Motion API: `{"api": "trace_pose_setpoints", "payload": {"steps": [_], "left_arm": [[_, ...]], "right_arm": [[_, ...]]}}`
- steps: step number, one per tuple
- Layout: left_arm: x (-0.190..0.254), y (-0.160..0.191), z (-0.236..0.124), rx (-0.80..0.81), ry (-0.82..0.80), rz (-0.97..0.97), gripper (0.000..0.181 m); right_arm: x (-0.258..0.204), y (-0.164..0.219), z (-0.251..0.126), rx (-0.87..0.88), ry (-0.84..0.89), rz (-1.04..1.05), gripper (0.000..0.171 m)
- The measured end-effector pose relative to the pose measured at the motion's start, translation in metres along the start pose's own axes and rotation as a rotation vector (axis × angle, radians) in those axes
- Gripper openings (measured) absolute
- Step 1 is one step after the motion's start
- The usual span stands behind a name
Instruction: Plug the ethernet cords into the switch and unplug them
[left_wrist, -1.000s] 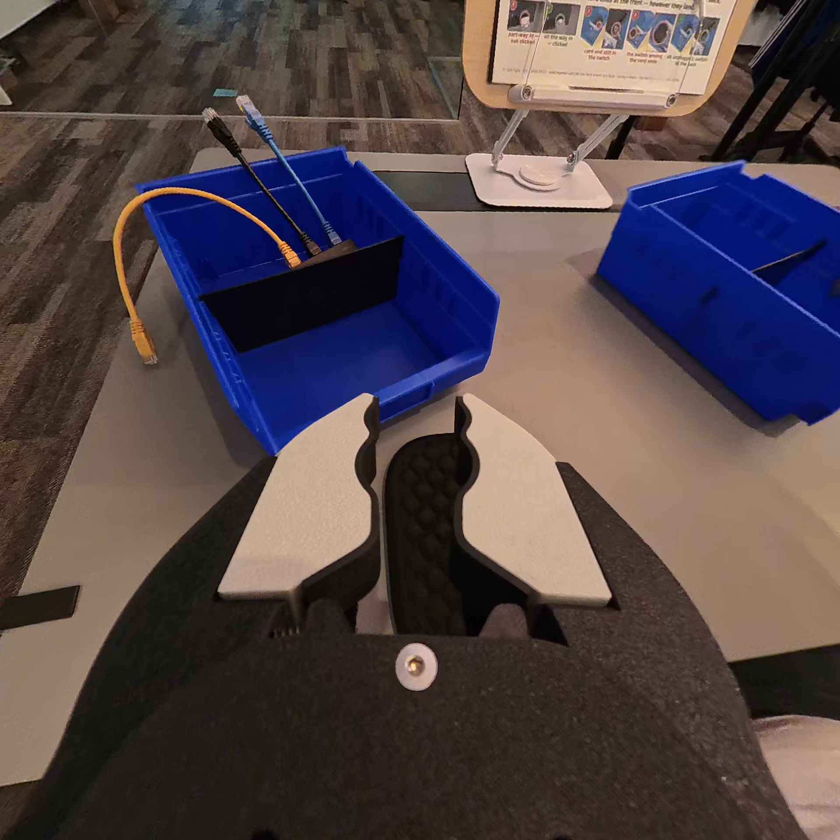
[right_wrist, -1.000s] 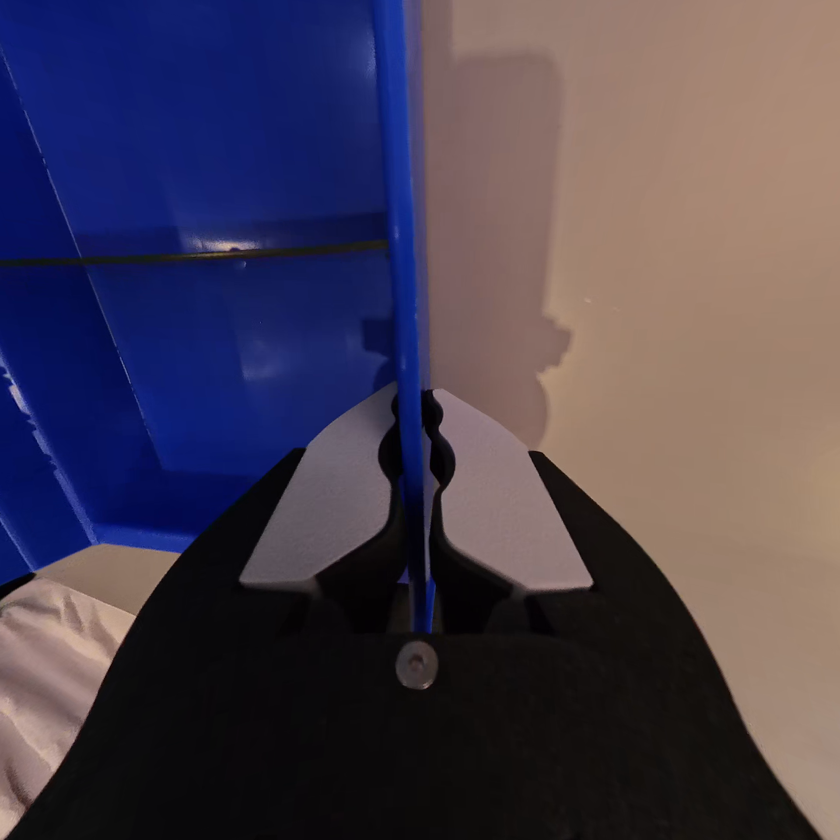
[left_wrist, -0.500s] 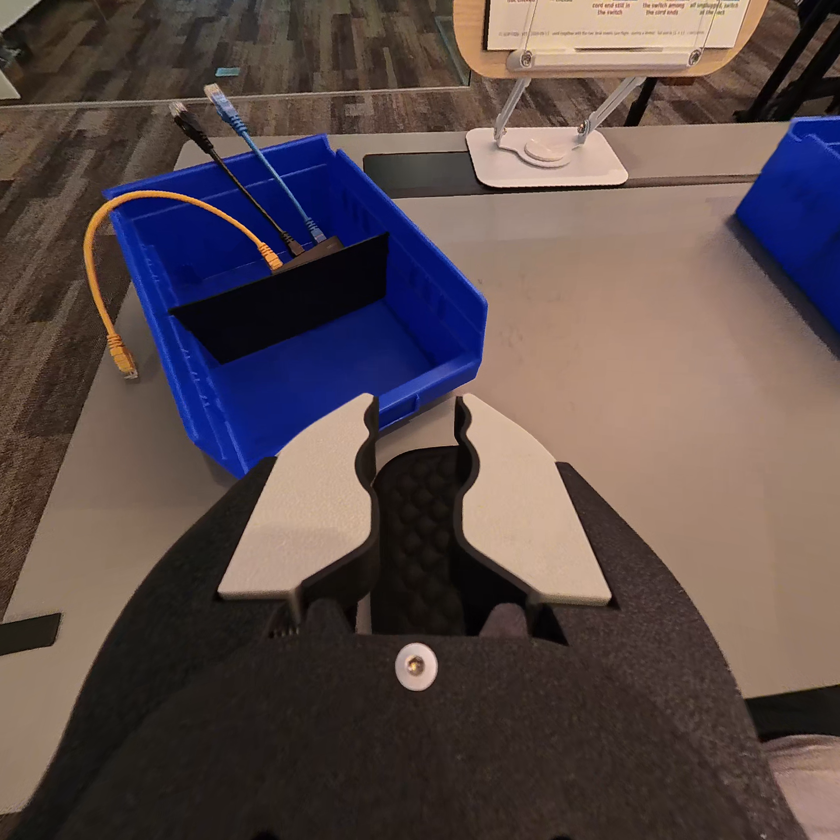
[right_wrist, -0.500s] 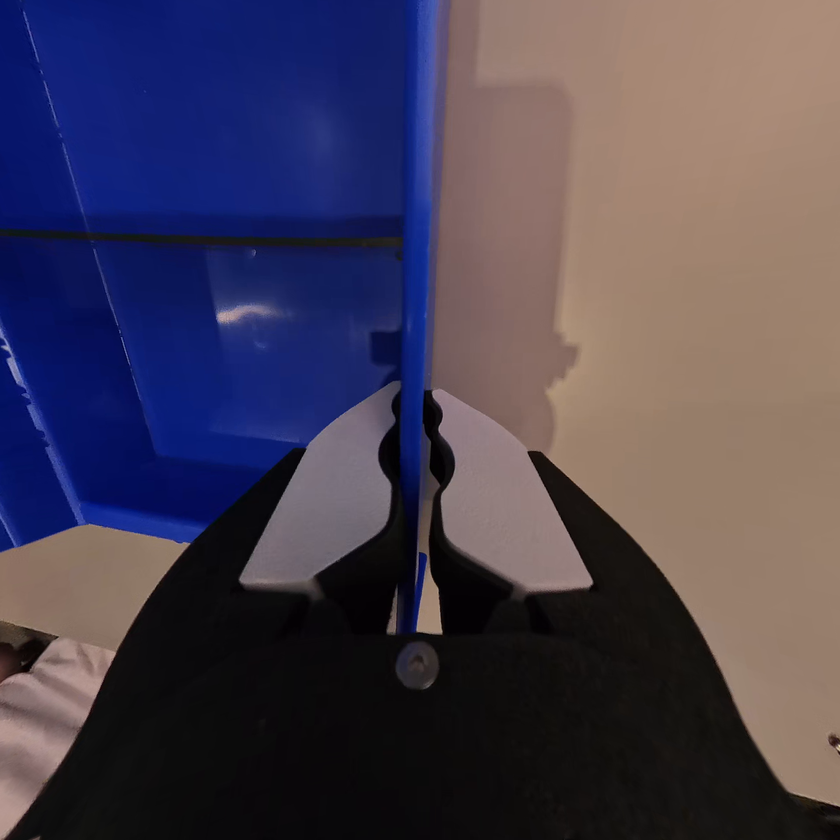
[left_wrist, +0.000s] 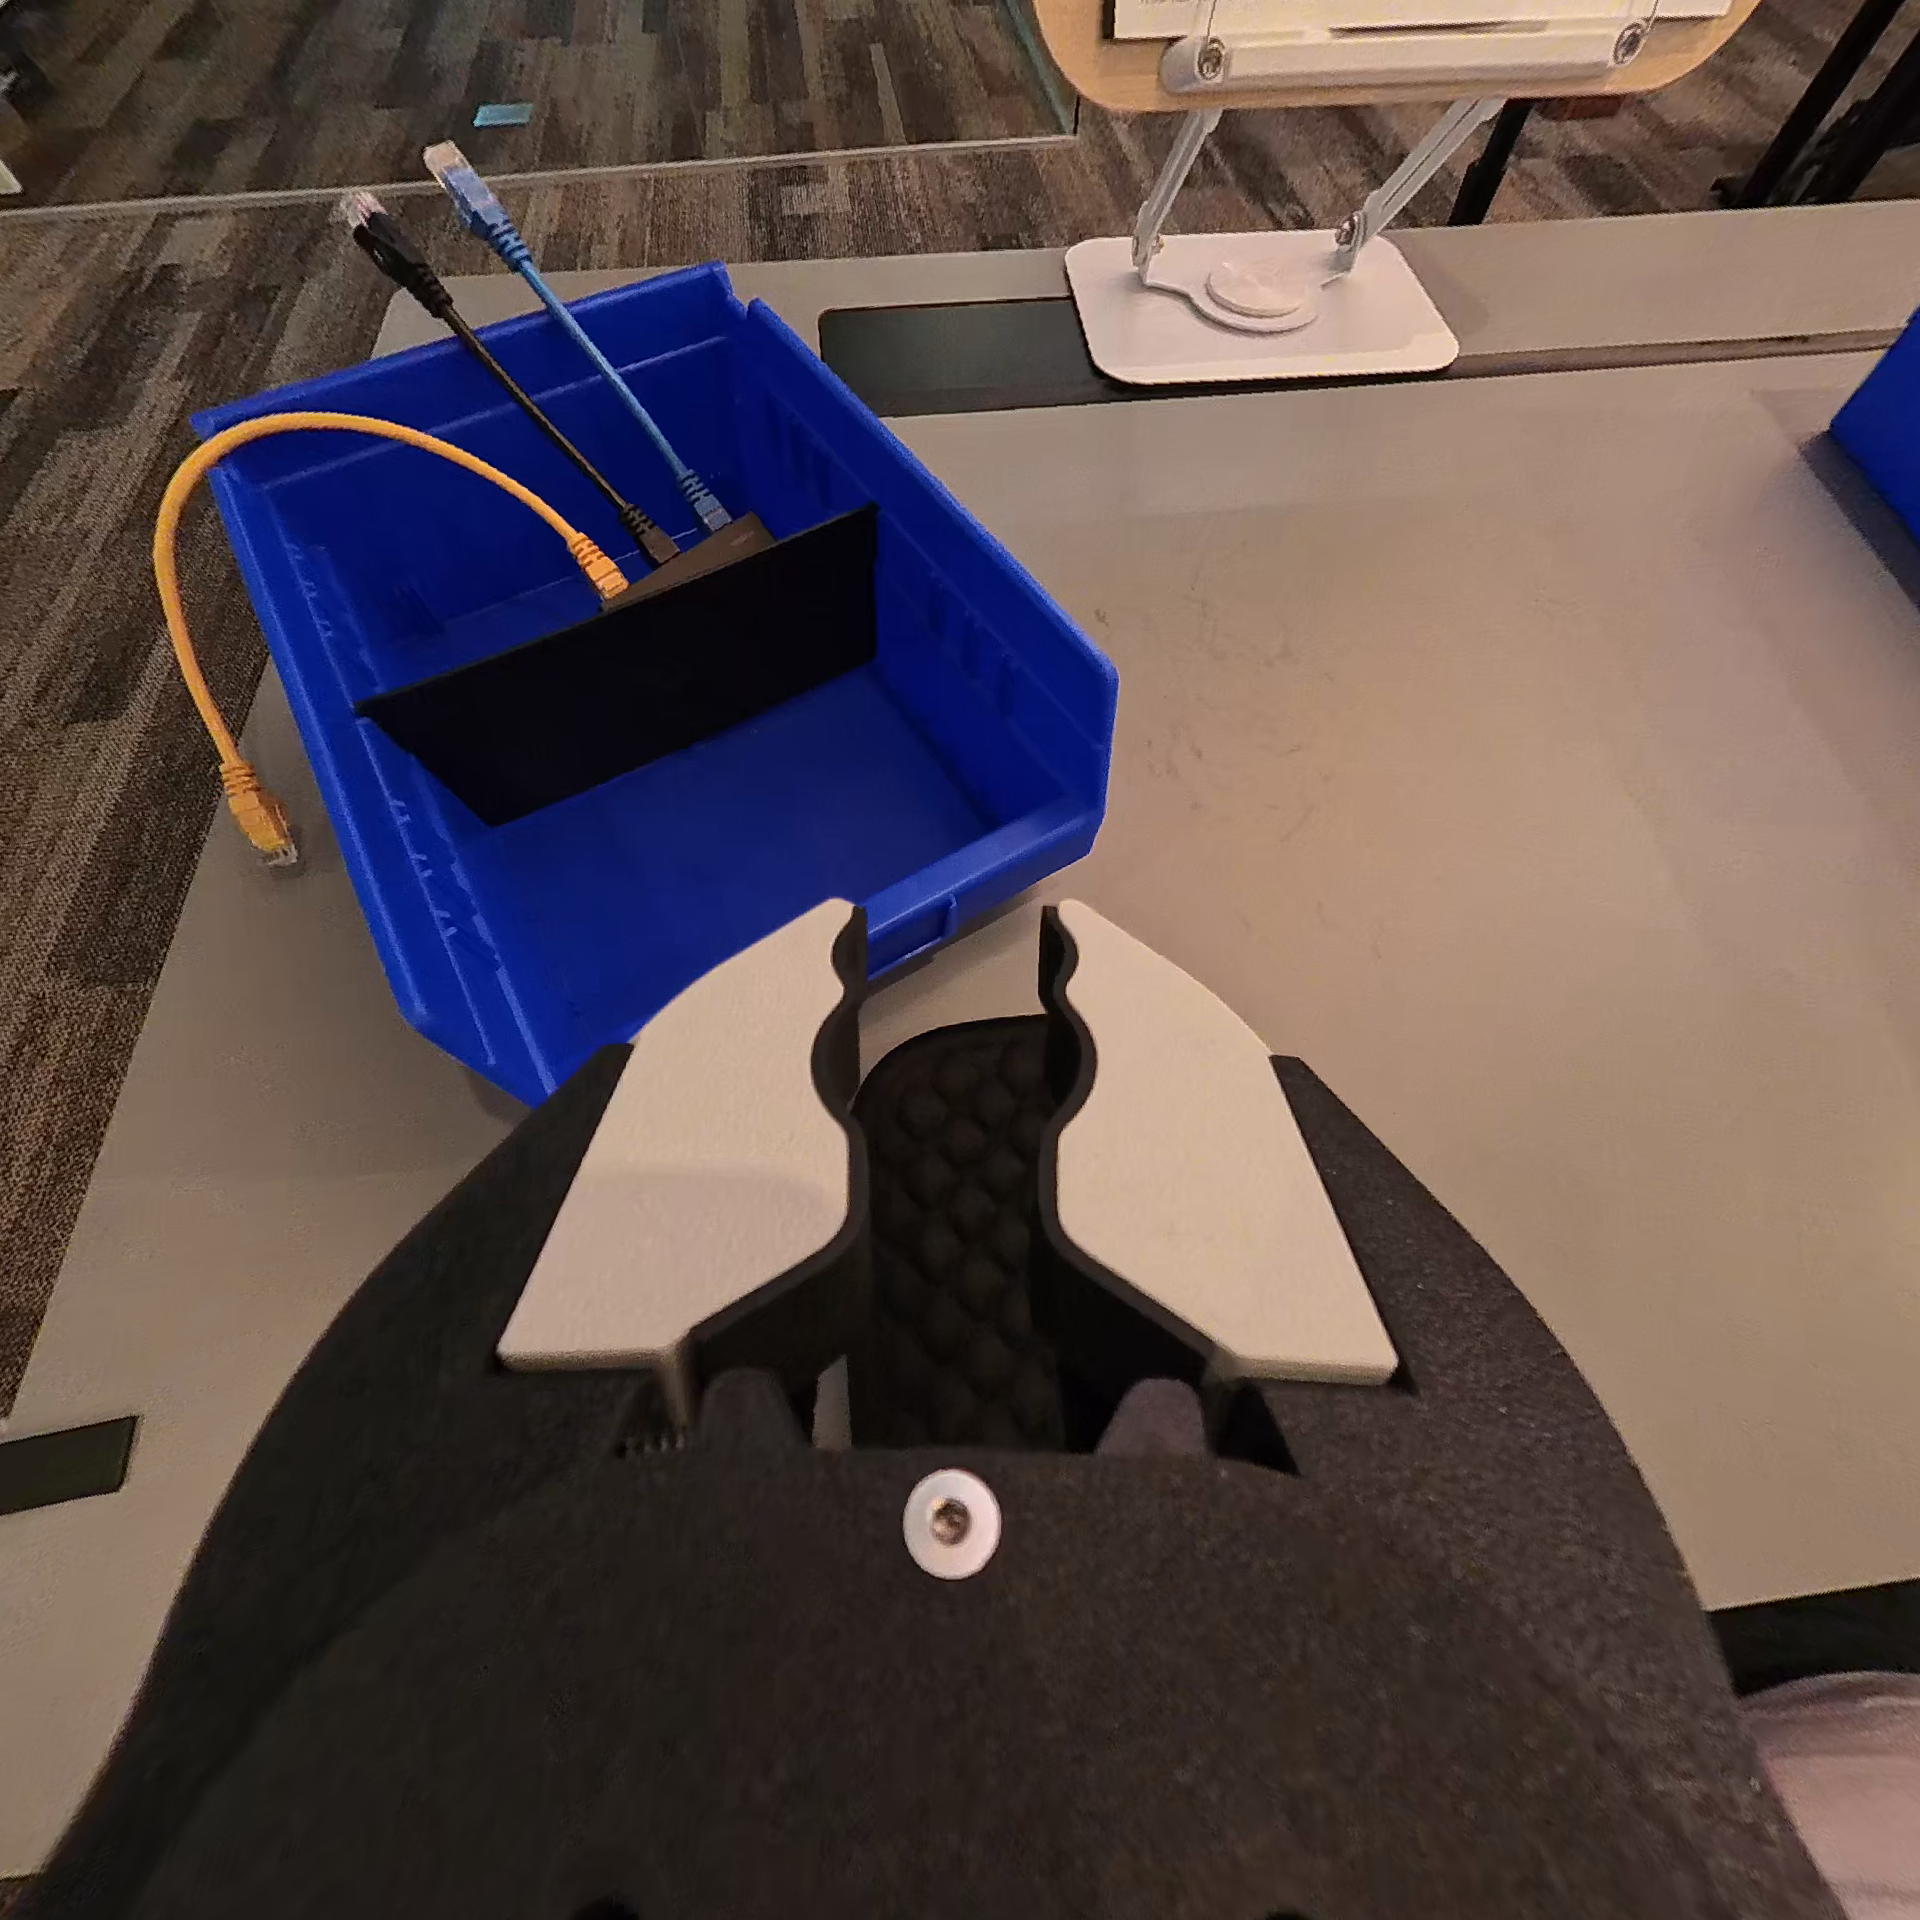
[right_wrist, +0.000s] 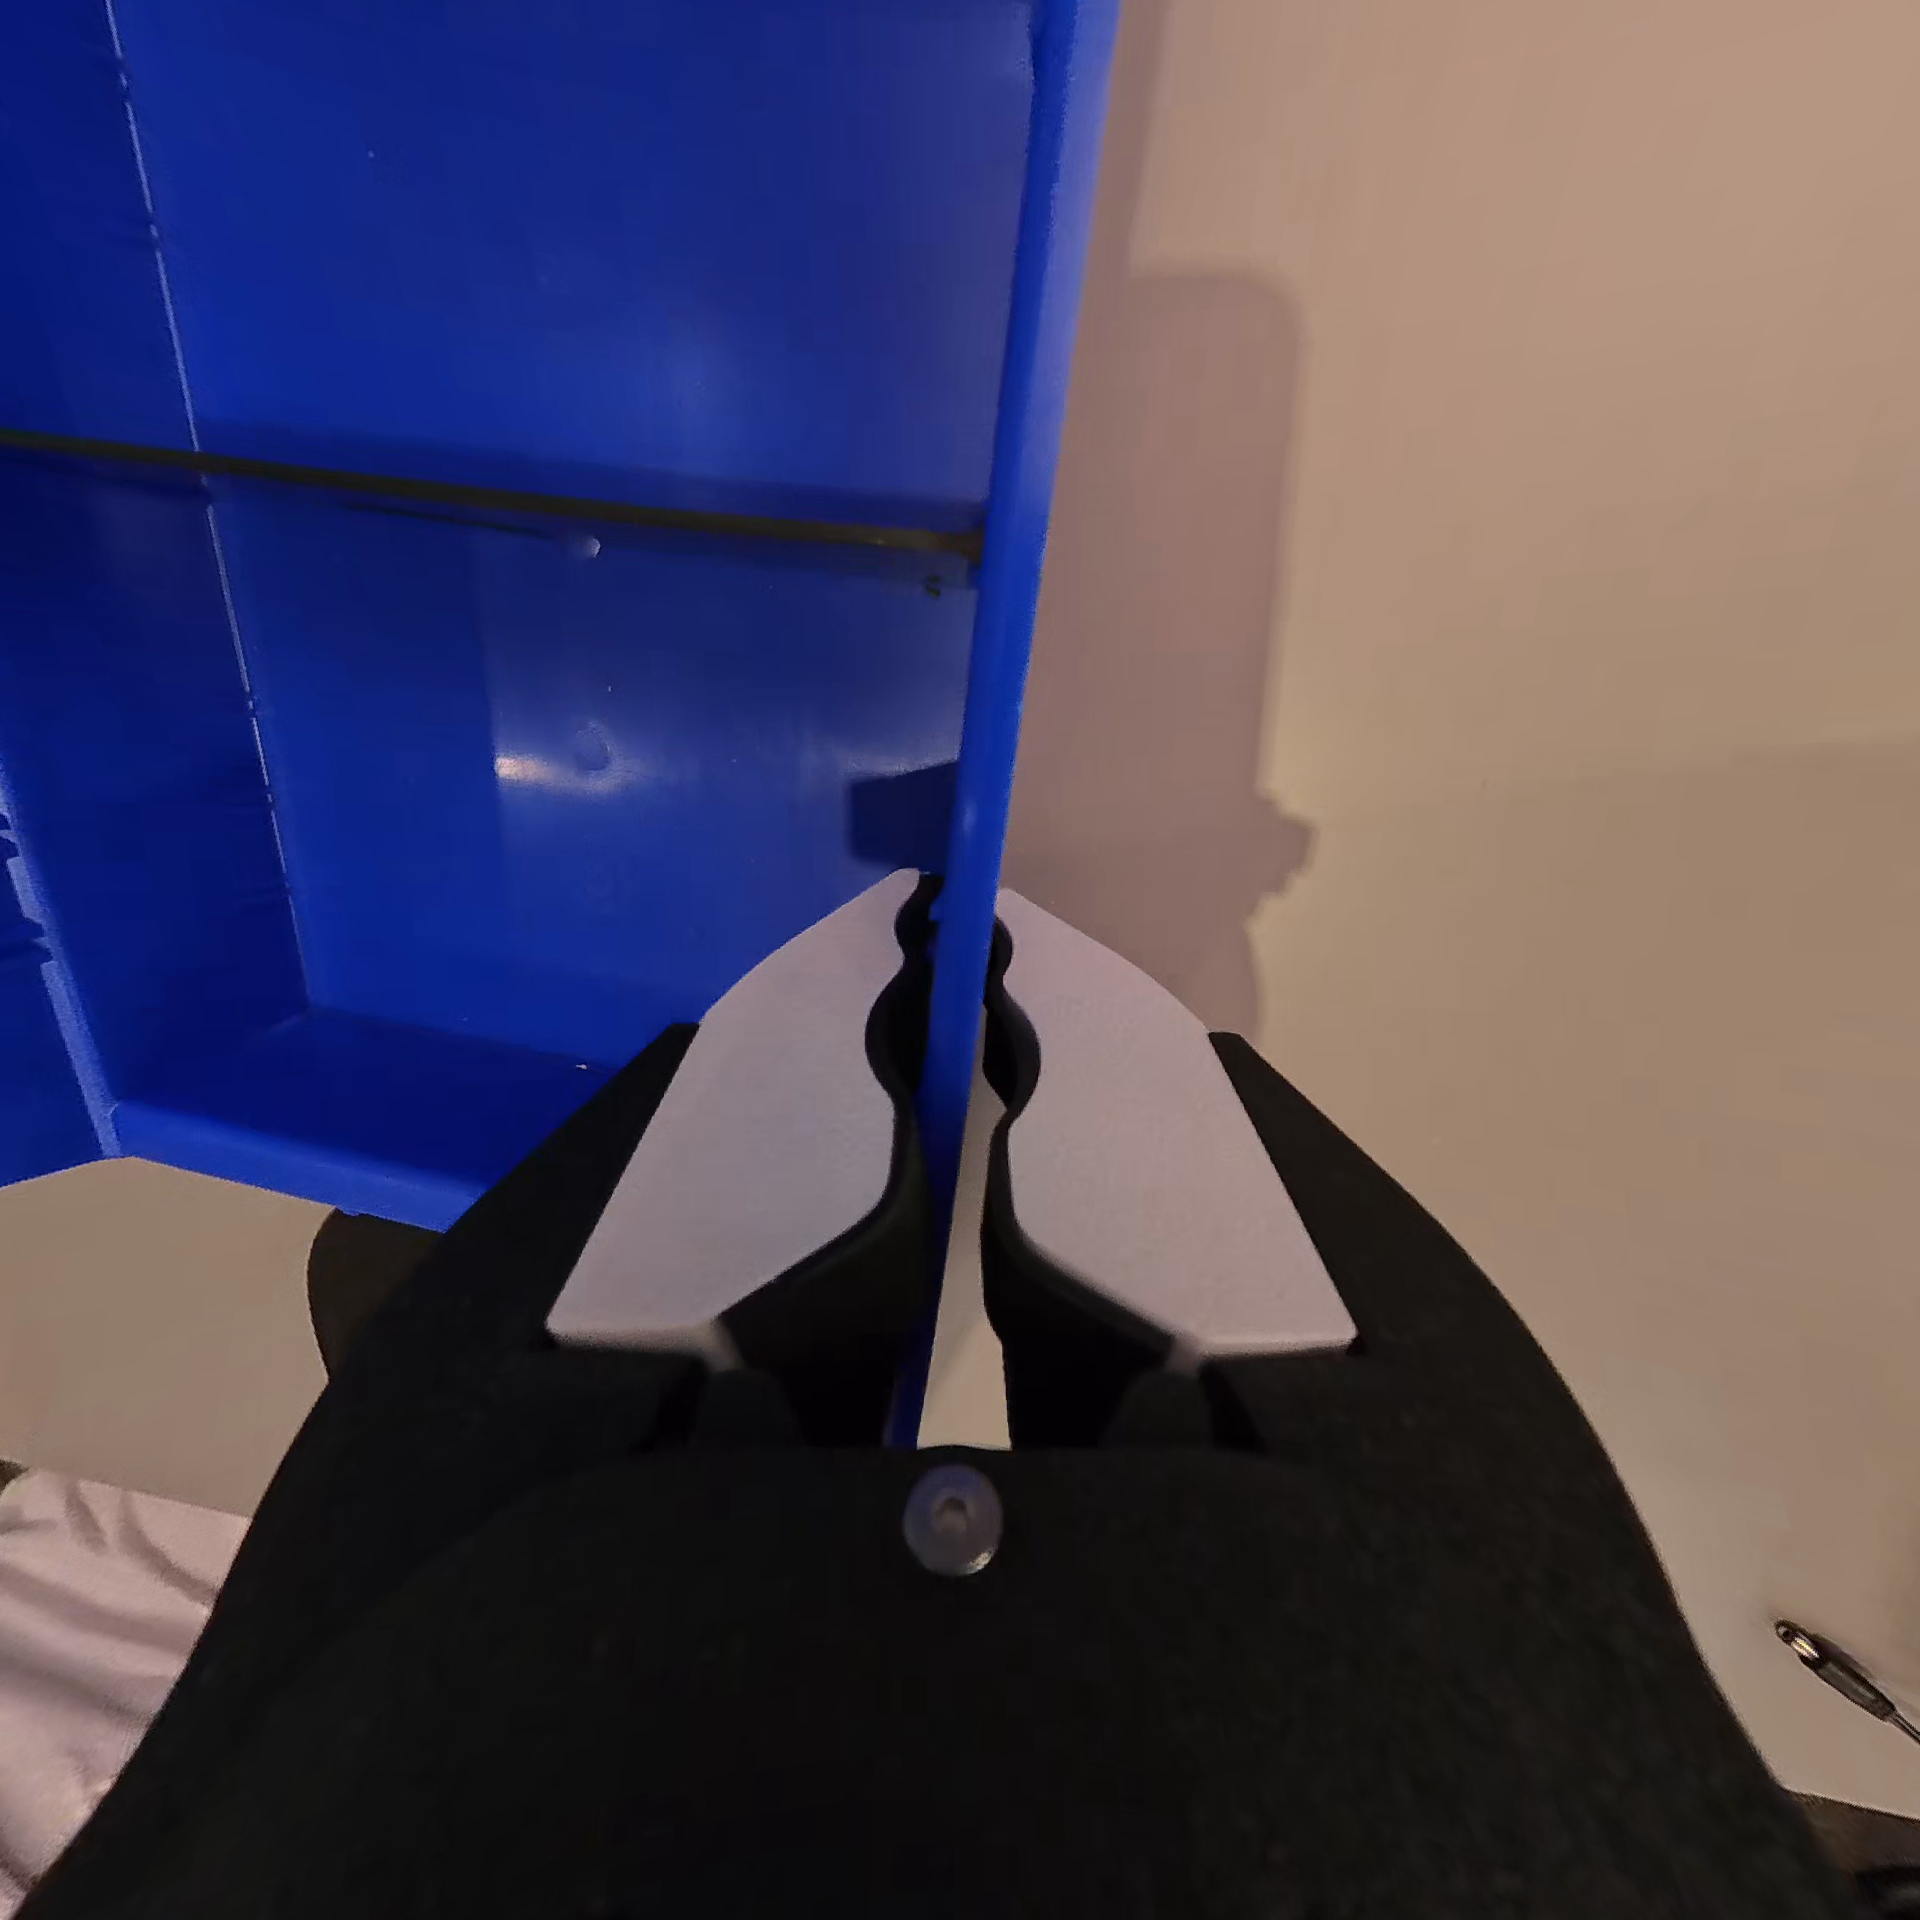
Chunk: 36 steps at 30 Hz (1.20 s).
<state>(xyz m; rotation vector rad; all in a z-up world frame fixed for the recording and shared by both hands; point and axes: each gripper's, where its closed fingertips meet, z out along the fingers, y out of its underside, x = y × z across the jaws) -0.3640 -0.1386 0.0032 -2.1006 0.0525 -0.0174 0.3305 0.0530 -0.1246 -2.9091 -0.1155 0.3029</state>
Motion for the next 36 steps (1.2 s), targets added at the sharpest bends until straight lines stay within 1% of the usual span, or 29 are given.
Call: {"api": "trace_pose_setpoints", "payload": {"steps": [7,10,11,13,15,16,17,18,19,21,23,25,28,30,32,33,34,35,36], "left_arm": [[-0.014,0.000,-0.004,0.017,-0.032,-0.011,0.031],[-0.039,0.001,0.001,0.005,-0.103,-0.017,0.036],[-0.054,0.001,0.001,0.007,-0.147,-0.024,0.038],[-0.087,-0.004,0.003,0.038,-0.212,-0.064,0.039],[-0.118,-0.006,0.013,0.047,-0.229,-0.122,0.040],[-0.132,-0.002,0.021,0.026,-0.238,-0.147,0.040],[-0.142,0.003,0.030,-0.010,-0.227,-0.177,0.038],[-0.146,0.007,0.040,-0.036,-0.204,-0.208,0.038],[-0.149,0.009,0.048,-0.039,-0.187,-0.235,0.038],[-0.151,0.009,0.060,-0.033,-0.174,-0.251,0.038],[-0.157,0.015,0.068,-0.085,-0.219,-0.233,0.042],[-0.161,0.024,0.075,-0.159,-0.240,-0.217,0.045],[-0.166,0.032,0.083,-0.248,-0.274,-0.201,0.046],[-0.171,0.039,0.088,-0.314,-0.307,-0.177,0.048],[-0.171,0.050,0.094,-0.397,-0.308,-0.188,0.050],[-0.172,0.053,0.097,-0.423,-0.305,-0.190,0.047],[-0.172,0.055,0.101,-0.437,-0.300,-0.187,0.041],[-0.173,0.056,0.104,-0.443,-0.293,-0.186,0.033],[-0.172,0.056,0.108,-0.448,-0.274,-0.186,0.024]], "right_arm": [[0.007,0.006,-0.002,0.001,-0.002,-0.024,0.005],[0.008,0.004,-0.002,0.036,0.023,-0.076,0.006],[0.010,0.000,-0.004,0.077,0.049,-0.094,0.011],[0.015,-0.012,-0.013,0.193,0.132,-0.134,0.040],[0.020,-0.028,-0.034,0.337,0.252,-0.193,0.062],[0.020,-0.042,-0.053,0.456,0.325,-0.229,0.067],[0.017,-0.055,-0.077,0.608,0.399,-0.254,0.066],[0.010,-0.065,-0.102,0.752,0.450,-0.273,0.067],[-0.002,-0.070,-0.125,0.874,0.462,-0.293,0.067],[-0.028,-0.077,-0.162,1.070,0.439,-0.317,0.073],[-0.054,-0.081,-0.185,1.180,0.391,-0.345,0.073],[-0.077,-0.086,-0.191,1.199,0.306,-0.382,0.073],[-0.107,-0.095,-0.190,1.208,0.124,-0.394,0.086],[-0.124,-0.099,-0.190,1.220,0.026,-0.411,0.085],[-0.137,-0.101,-0.193,1.240,-0.027,-0.405,0.082],[-0.143,-0.101,-0.194,1.247,-0.048,-0.405,0.075],[-0.147,-0.102,-0.195,1.247,-0.061,-0.402,0.068],[-0.151,-0.101,-0.195,1.239,-0.074,-0.408,0.057],[-0.158,-0.100,-0.194,1.229,-0.100,-0.435,0.040]]}}
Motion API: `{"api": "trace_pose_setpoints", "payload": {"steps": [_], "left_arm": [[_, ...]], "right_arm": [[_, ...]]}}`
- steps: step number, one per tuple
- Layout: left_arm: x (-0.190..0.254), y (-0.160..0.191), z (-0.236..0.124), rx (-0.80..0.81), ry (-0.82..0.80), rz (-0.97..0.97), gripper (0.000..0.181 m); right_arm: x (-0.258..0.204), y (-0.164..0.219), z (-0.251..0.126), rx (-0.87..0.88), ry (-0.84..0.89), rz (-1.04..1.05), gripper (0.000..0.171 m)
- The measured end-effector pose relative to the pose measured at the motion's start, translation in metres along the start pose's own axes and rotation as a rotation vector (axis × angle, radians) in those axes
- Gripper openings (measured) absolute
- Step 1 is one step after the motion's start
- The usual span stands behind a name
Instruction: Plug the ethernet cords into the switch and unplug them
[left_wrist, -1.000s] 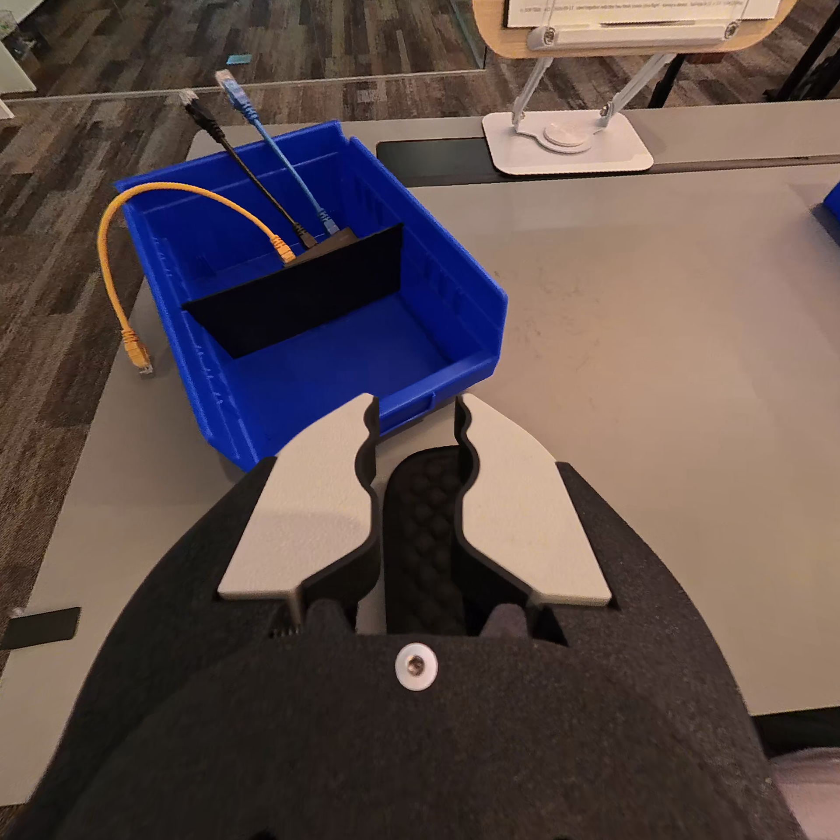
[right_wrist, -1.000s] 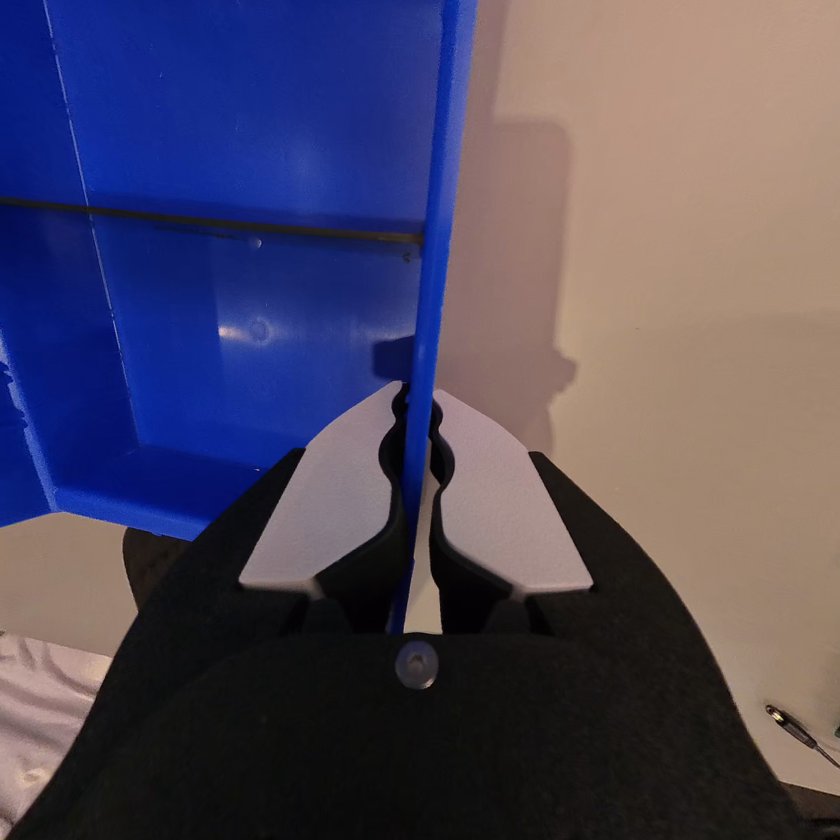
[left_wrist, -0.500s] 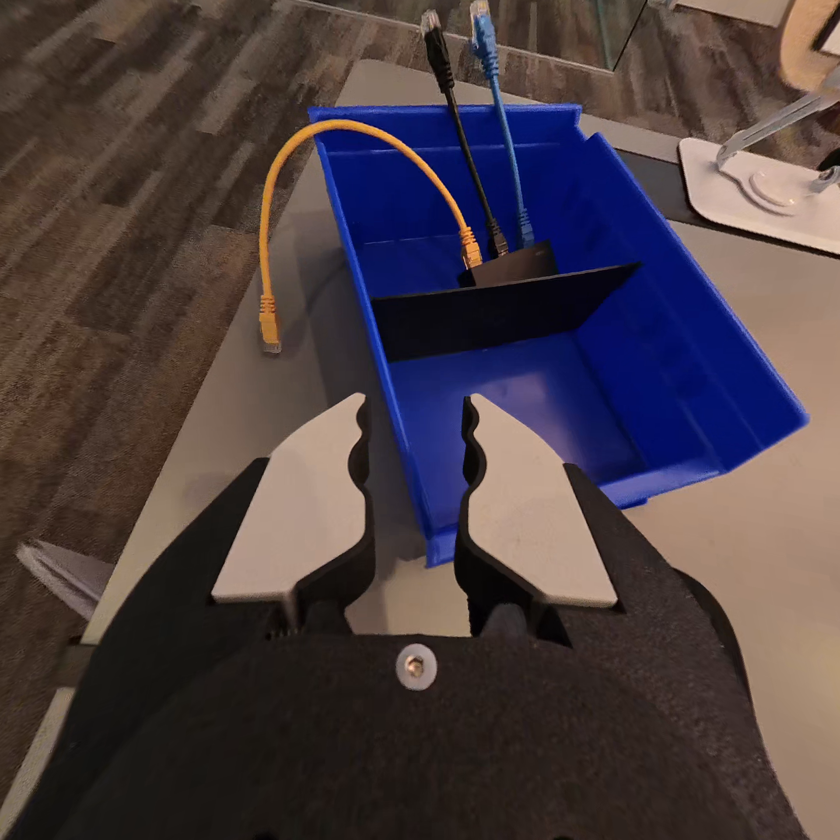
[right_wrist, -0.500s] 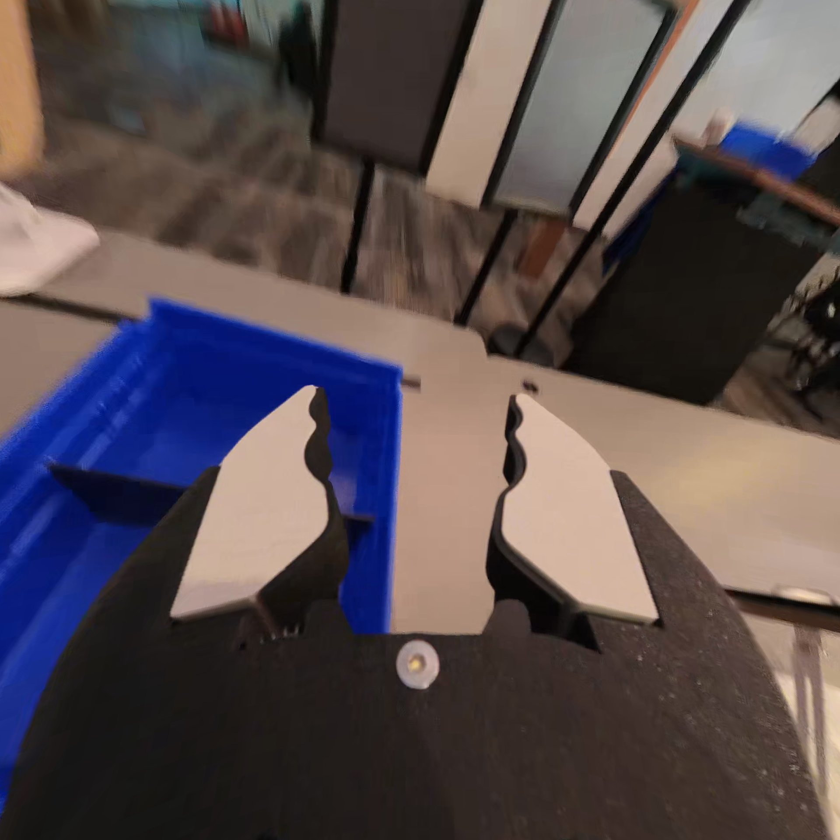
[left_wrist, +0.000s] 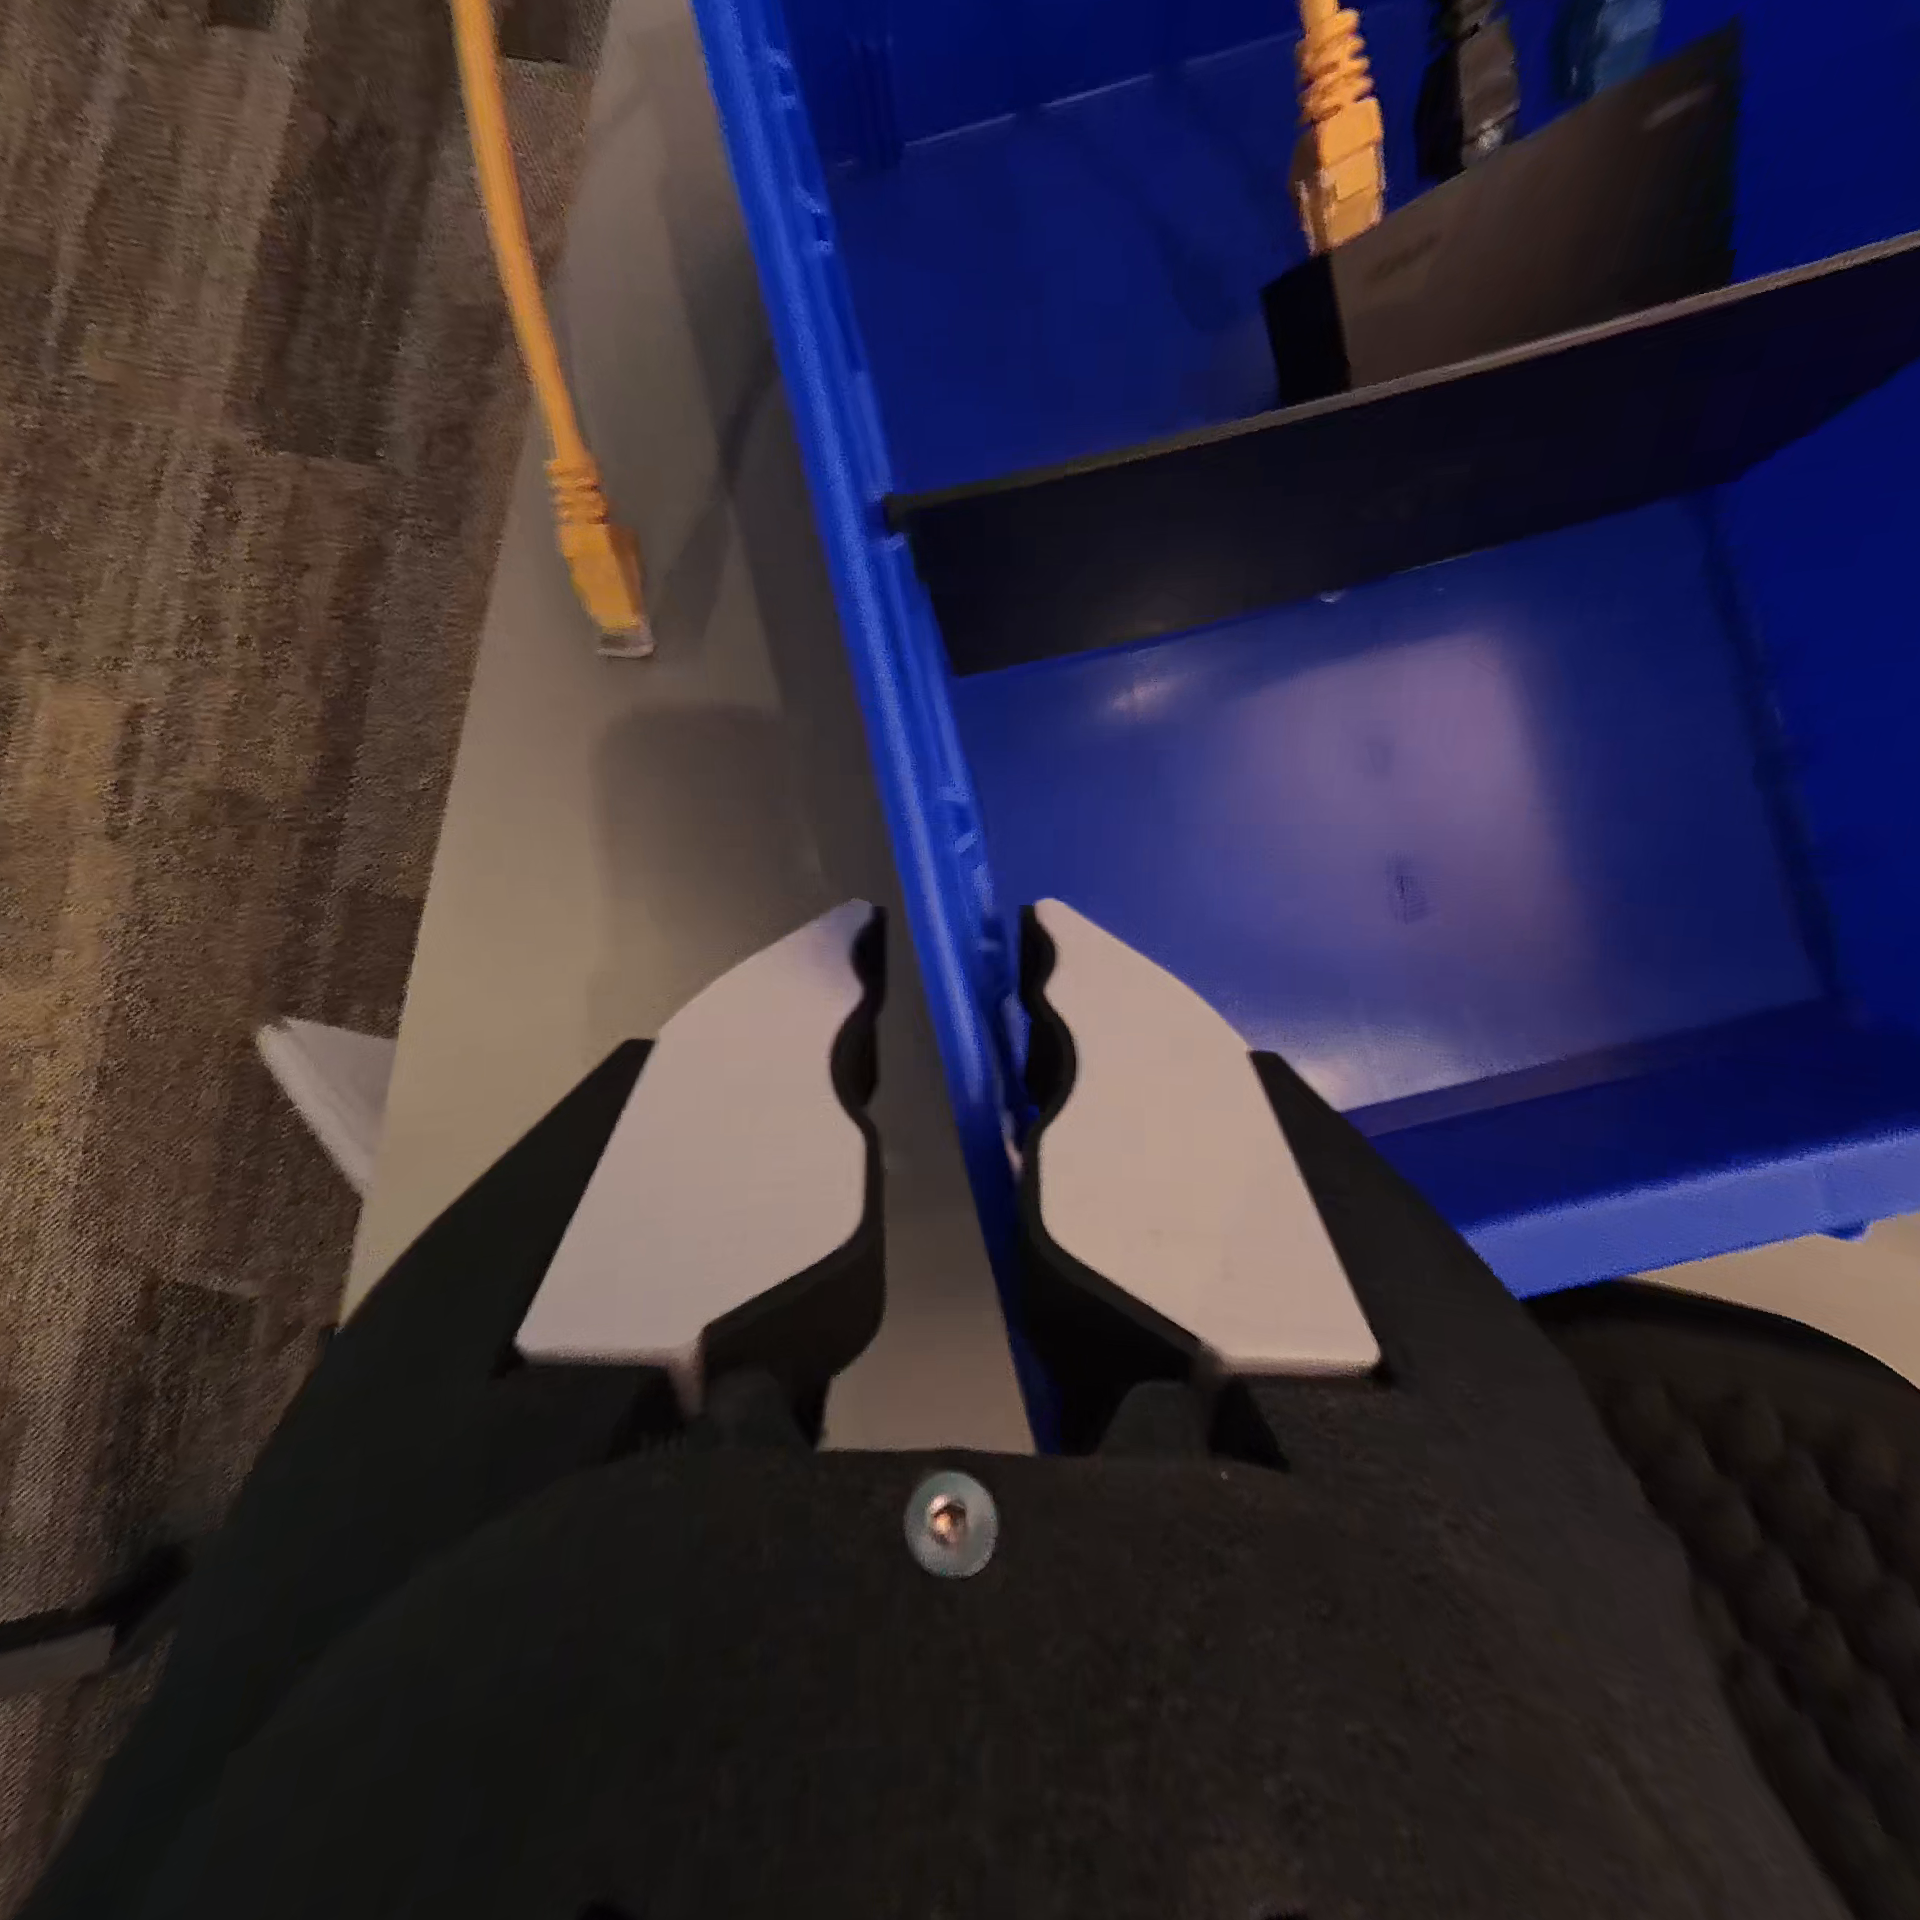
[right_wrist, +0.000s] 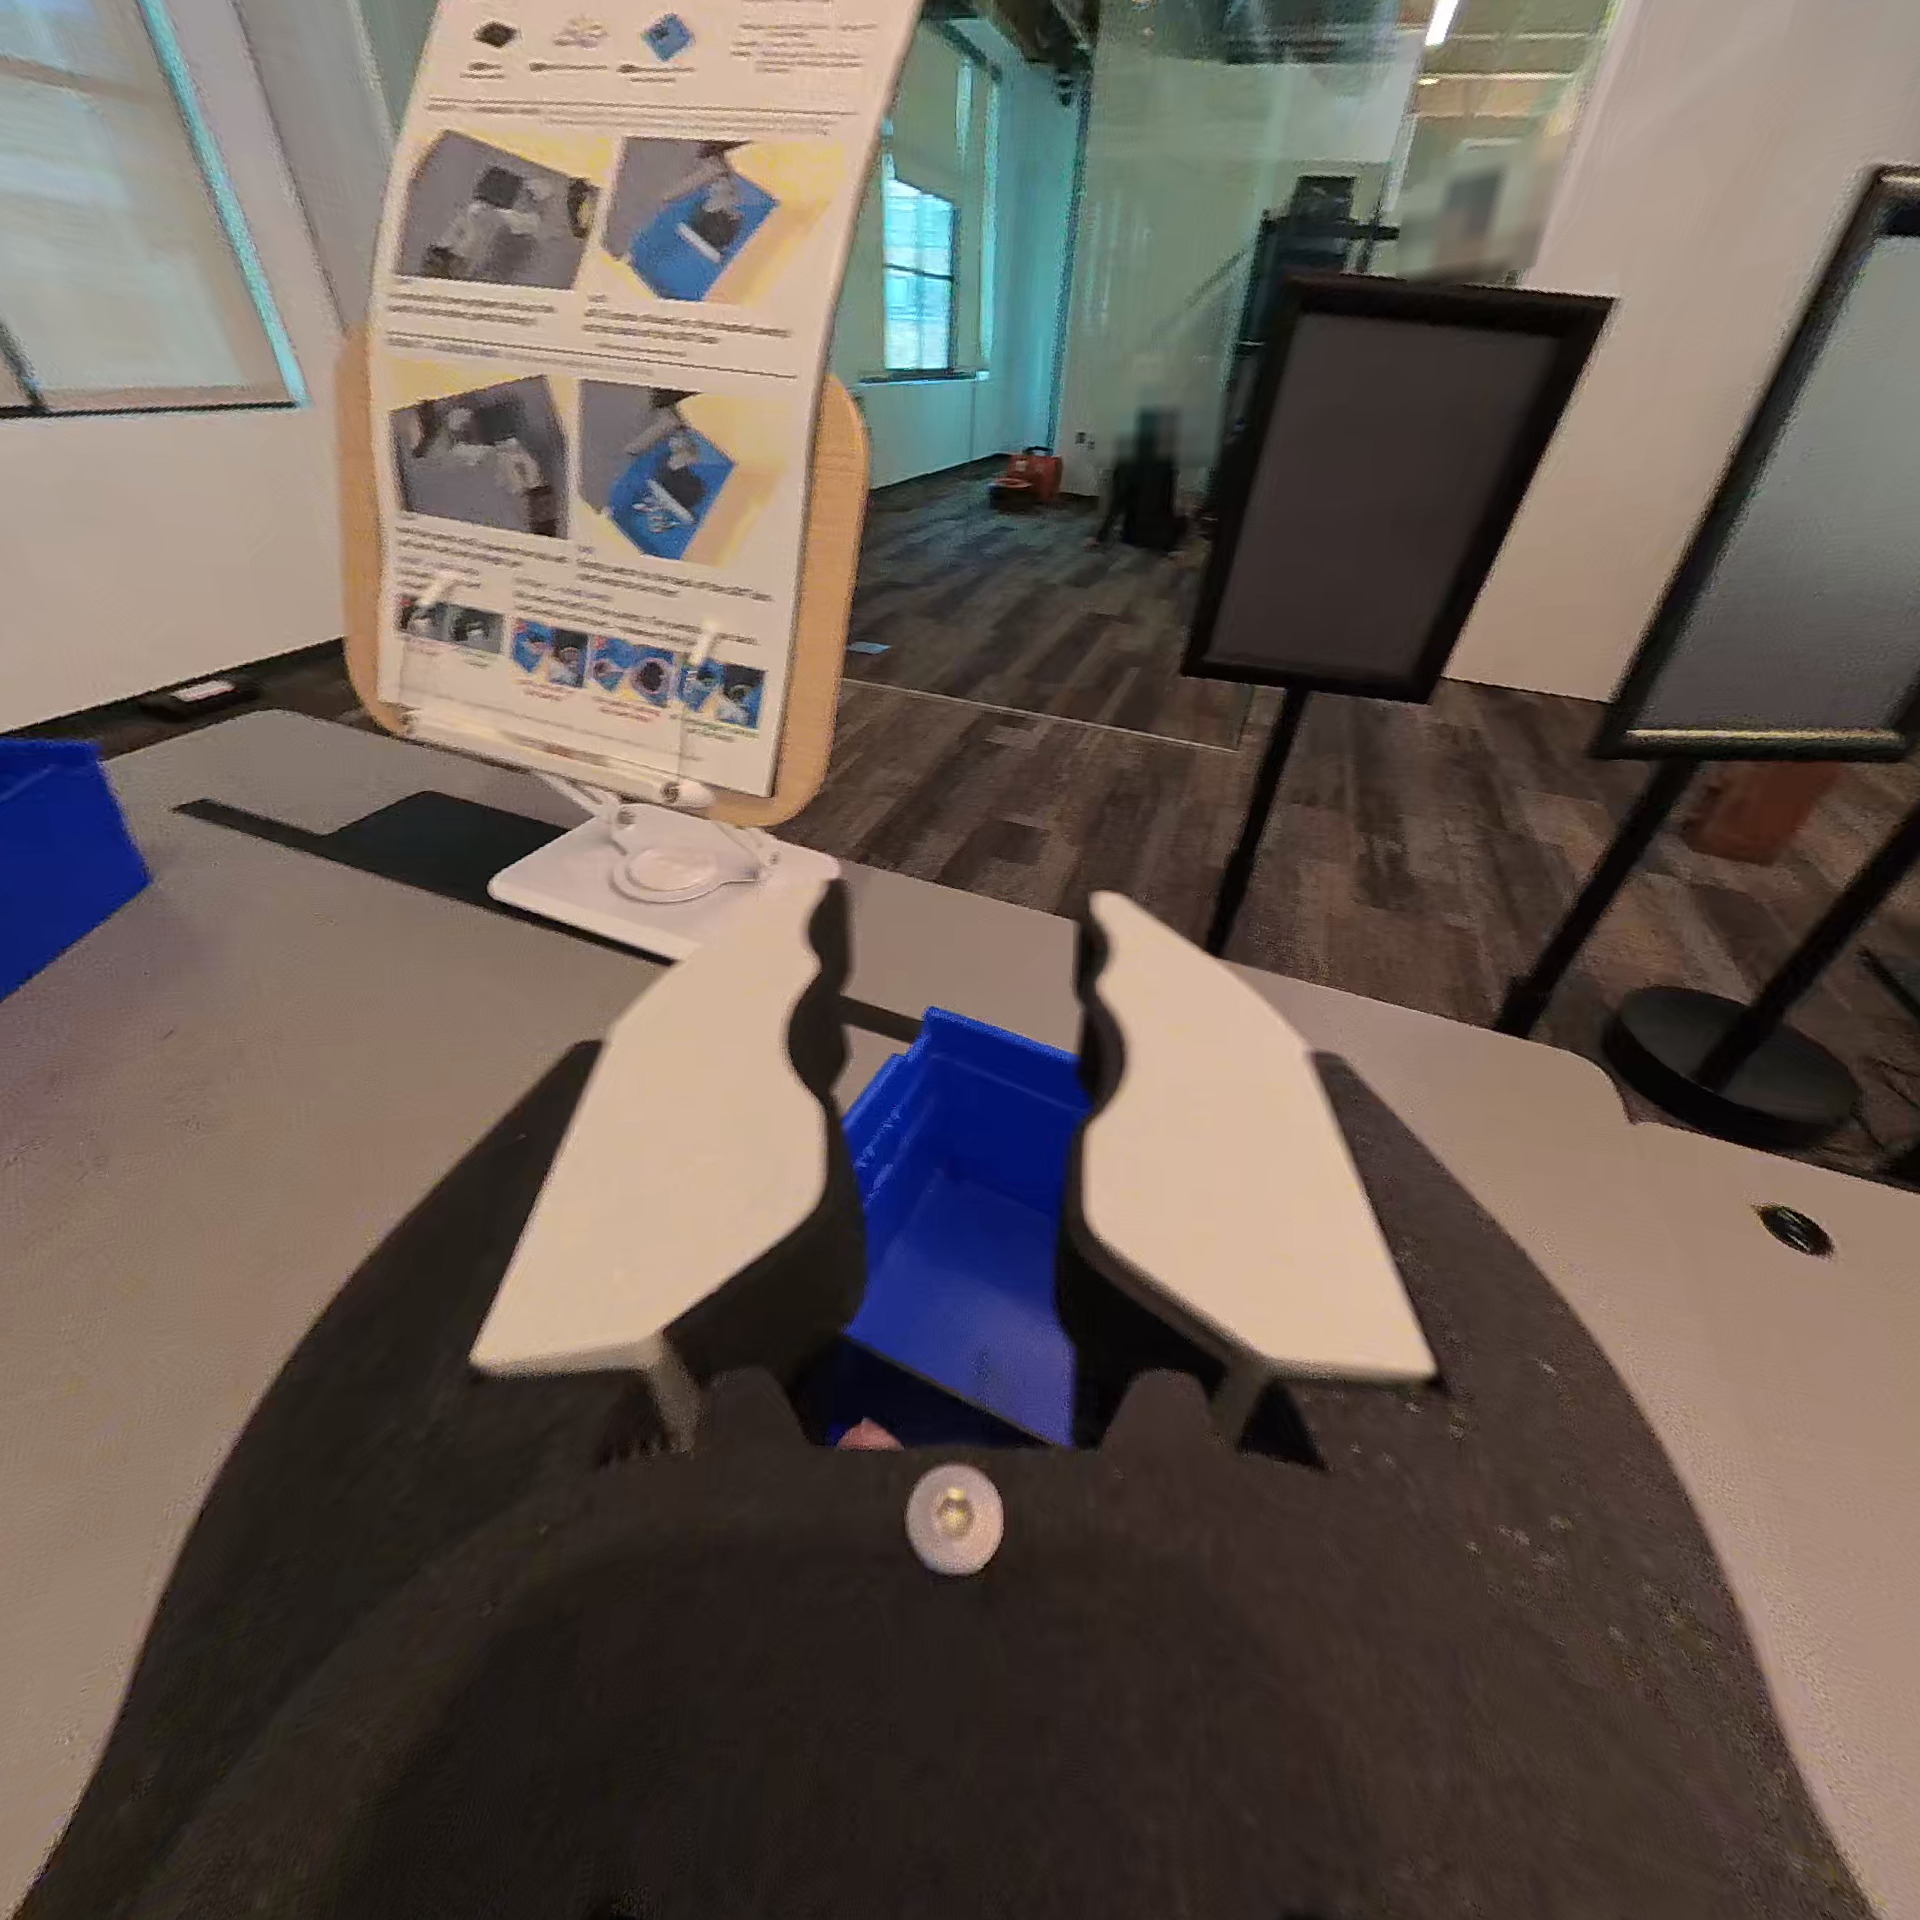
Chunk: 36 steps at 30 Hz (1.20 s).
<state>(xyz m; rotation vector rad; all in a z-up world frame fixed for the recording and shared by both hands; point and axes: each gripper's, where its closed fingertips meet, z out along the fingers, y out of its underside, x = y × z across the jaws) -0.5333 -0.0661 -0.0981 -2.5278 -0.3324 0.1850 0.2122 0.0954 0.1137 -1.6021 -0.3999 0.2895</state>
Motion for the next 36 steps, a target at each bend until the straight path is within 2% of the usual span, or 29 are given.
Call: {"api": "trace_pose_setpoints", "payload": {"steps": [1,2,3,6,8,10,13,18,21,25,30,36], "left_arm": [[0.005,0.000,0.004,-0.011,0.035,0.008,0.013],[0.008,0.000,0.008,-0.030,0.050,0.021,0.010],[0.007,0.001,0.011,-0.046,0.044,0.049,0.009],[0.007,-0.004,0.015,-0.051,0.064,0.106,0.010],[0.008,-0.008,0.018,-0.046,0.088,0.155,0.010],[0.011,-0.011,0.020,-0.039,0.116,0.203,0.010],[0.020,-0.015,0.022,-0.030,0.154,0.272,0.009],[0.038,-0.021,0.025,-0.021,0.177,0.329,0.010],[0.048,-0.024,0.026,-0.014,0.196,0.360,0.010],[0.057,-0.026,0.027,-0.008,0.221,0.395,0.011],[0.061,-0.025,0.026,-0.006,0.220,0.391,0.012],[0.062,-0.028,0.023,0.044,0.204,0.415,0.020]], "right_arm": [[-0.007,-0.002,0.001,0.006,-0.041,-0.013,0.021],[-0.010,-0.006,0.002,0.034,-0.064,-0.028,0.007],[-0.011,-0.011,0.002,0.068,-0.069,-0.037,0.000],[-0.006,-0.012,0.003,0.114,-0.083,0.073,0.000],[-0.013,-0.006,0.005,0.117,-0.203,0.155,0.000],[-0.012,0.007,0.009,0.082,-0.254,0.195,0.000],[0.000,0.024,0.017,0.005,-0.193,0.152,0.000],[0.016,0.065,0.036,-0.315,-0.086,0.078,0.000],[0.018,0.081,0.039,-0.438,-0.039,0.051,0.000],[0.013,0.089,0.044,-0.431,-0.057,0.105,0.000],[0.030,0.116,0.037,-0.552,0.028,0.118,0.000],[0.035,0.123,0.034,-0.560,0.047,0.145,0.004]]}}
